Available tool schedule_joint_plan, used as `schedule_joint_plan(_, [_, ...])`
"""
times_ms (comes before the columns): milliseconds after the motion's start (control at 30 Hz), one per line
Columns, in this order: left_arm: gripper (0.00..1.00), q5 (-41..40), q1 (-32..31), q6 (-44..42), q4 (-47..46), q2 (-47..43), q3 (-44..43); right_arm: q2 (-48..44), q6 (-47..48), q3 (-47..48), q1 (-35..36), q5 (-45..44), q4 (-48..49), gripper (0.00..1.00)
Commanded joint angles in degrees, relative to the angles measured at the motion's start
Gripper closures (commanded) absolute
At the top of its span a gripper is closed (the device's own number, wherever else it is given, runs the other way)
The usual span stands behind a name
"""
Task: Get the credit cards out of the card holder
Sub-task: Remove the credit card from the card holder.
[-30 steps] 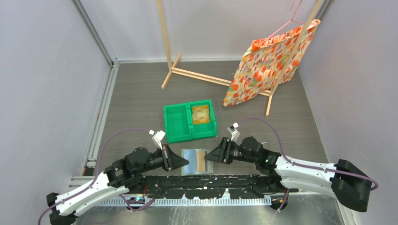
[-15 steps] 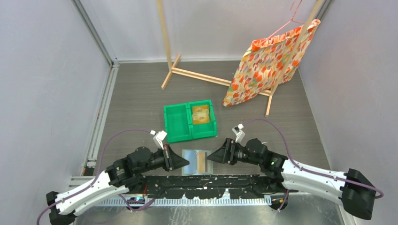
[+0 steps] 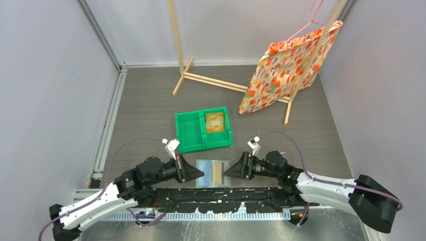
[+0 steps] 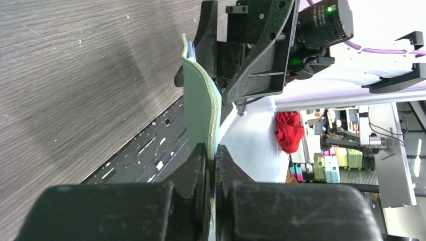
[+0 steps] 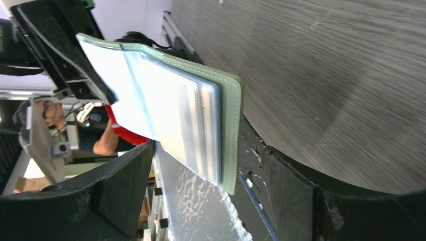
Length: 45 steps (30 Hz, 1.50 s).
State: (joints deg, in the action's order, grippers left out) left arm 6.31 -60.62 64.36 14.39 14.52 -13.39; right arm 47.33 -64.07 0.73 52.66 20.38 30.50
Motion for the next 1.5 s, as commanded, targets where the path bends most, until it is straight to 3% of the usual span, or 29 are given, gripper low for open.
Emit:
schedule_joint_plan(0, [0.99, 1.3, 0.2, 1.4, -5.8, -1.8, -1.3, 4.6, -2.8, -2.7, -0.5, 5.8, 19.7, 0.16])
schedule_joint_plan(233, [0.99, 0.3, 0.2, 2.9, -6.2, -5.2, 0.5, 11.8, -5.9, -2.8, -0.5, 9.6, 32.2, 0.21])
schedule_joint_plan(433, [0.99, -1.9, 0.2, 2.7, -0.8, -7.8, 0.3, 8.1, -6.7, -2.8, -0.5, 9.6, 29.8, 0.63])
schedule_joint_plan(600, [0.99, -2.2, 0.2, 3.1, 0.6, -6.7, 0.6, 0.8, -6.2, -2.0, -0.5, 9.1, 22.2, 0.77])
schedule_joint_plan(700, [0.99, -2.5, 0.2, 2.8, 0.4, -5.2, 0.3, -2.7, -5.7, -1.9, -0.6, 8.6, 17.8, 0.98])
schedule_joint_plan(733, [0.98, -3.2, 0.2, 2.7, 1.5, -4.7, -0.1, -3.6, -5.6, -2.0, -0.5, 8.3, 16.5, 0.99])
schedule_joint_plan(833, [0.53, -5.8, 0.2, 2.5, 7.1, -3.3, -2.0, -6.0, -5.2, -2.6, -0.6, 7.8, 13.2, 0.99])
schedule_joint_plan(900, [0.33, -8.4, 0.2, 1.8, 11.0, -3.0, -3.8, -7.2, -4.8, -2.7, -0.6, 7.4, 10.6, 0.99])
schedule_joint_plan(933, [0.28, -9.6, 0.2, 1.3, 13.6, -3.1, -5.2, -7.7, -4.7, -2.9, -0.6, 7.2, 9.8, 0.99])
schedule_joint_plan(1067, [0.21, -16.0, 0.2, 0.4, 23.4, -2.8, -15.1, -9.3, -3.9, -3.5, -0.6, 5.4, 6.2, 0.99])
schedule_joint_plan(1233, [0.10, -18.4, 0.2, -4.3, 26.8, 5.6, -27.0, -9.1, -2.8, -3.4, -0.6, 3.3, 4.5, 0.99])
schedule_joint_plan(1333, [0.08, -16.2, 0.2, -7.6, 26.8, 14.0, -32.9, -7.8, -2.1, -2.8, -0.8, 3.3, 4.6, 0.99])
schedule_joint_plan(1467, [0.13, -9.4, 0.2, -9.4, 21.1, 22.6, -35.2, -6.0, -2.4, -2.6, -0.9, 3.4, 6.2, 0.99])
